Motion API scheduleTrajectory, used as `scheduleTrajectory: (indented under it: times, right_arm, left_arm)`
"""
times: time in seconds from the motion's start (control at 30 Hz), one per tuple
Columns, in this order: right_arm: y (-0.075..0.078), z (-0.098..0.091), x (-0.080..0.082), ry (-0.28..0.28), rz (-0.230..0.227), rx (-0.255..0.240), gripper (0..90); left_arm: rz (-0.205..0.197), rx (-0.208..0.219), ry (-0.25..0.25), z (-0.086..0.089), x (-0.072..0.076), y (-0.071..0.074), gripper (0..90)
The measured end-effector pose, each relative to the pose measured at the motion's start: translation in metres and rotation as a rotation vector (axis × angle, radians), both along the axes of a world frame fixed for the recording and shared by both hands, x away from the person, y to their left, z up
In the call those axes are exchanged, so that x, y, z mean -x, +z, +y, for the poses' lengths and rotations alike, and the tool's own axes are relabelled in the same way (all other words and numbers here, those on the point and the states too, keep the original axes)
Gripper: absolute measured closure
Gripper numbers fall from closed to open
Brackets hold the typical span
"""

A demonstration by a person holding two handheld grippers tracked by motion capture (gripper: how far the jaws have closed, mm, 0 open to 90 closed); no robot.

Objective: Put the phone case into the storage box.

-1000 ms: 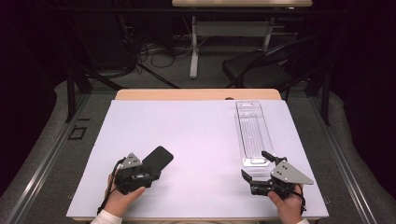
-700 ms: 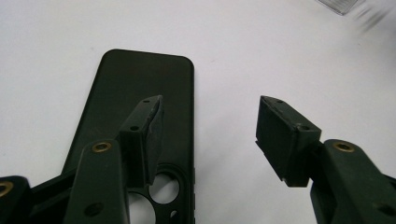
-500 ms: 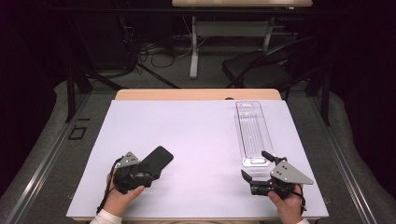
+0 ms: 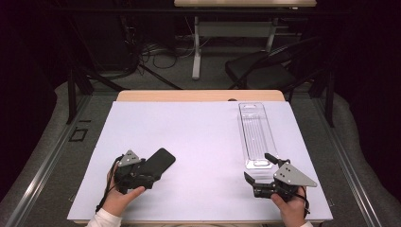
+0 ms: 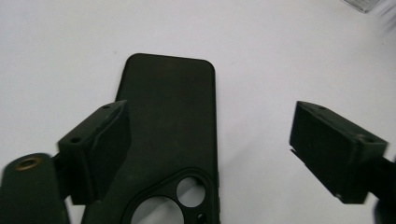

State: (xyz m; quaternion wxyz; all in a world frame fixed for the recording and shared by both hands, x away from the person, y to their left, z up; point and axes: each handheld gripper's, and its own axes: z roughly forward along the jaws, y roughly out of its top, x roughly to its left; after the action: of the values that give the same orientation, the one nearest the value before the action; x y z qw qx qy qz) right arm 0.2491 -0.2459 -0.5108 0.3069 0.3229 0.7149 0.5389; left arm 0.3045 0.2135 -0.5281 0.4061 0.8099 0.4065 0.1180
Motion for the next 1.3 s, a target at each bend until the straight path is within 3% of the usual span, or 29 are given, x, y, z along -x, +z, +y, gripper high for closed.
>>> scheduleTrajectory:
  times: [0.1,0.27,0.63,0.8,1.0,1.3]
  right_arm:
    - [0.000,0.000,0.000,0.000,0.000,0.000,6.6]
    - [0.000,0.000,0.000,-0.003,0.001,-0.001,6.6]
    - [0.000,0.000,0.000,-0.009,0.005,-0.005,6.6]
    - [0.000,0.000,0.000,-0.009,0.006,-0.004,6.6]
    - [0.000,0.000,0.000,-0.009,0.005,-0.005,6.6]
    - [0.000,0.000,0.000,-0.010,0.010,-0.004,6.6]
  left_arm:
    - [0.018,0.019,0.010,0.002,-0.004,0.002,0.7]
    - [0.037,0.051,0.014,0.005,-0.010,0.005,0.7]
    - [0.050,0.052,0.023,0.008,-0.021,0.013,0.7]
    - [0.042,0.006,0.007,0.007,-0.024,0.015,0.7]
    - [0.004,-0.077,-0.017,0.003,-0.029,0.017,0.8]
    - [0.057,-0.132,-0.050,-0.001,-0.040,0.011,0.8]
